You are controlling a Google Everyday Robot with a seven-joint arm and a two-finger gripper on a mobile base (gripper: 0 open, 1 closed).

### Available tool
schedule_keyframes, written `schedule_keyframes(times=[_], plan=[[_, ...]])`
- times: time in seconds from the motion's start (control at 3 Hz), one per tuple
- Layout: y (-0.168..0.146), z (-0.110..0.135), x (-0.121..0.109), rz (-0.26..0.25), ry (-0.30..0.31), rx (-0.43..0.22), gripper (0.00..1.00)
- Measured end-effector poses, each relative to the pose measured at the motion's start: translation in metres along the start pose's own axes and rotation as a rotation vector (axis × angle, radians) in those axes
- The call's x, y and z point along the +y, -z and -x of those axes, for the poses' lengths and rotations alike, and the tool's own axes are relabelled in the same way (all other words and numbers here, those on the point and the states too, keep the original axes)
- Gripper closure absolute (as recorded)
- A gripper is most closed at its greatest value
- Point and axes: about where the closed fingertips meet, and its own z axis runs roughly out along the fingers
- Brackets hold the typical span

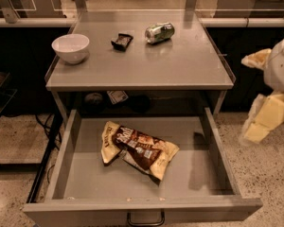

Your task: Pick brown chip bag from top drawer and place on counter

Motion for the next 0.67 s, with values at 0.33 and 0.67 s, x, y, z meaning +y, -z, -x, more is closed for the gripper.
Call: schedule_keyframes(times=[0.33,0.67], plan=[[-0.0664,0.0089,0.0096,-0.029,-0.087,-0.110,0.00],[-0.0662,0.0089,0.0097,-0.029,-0.086,-0.110,0.00]])
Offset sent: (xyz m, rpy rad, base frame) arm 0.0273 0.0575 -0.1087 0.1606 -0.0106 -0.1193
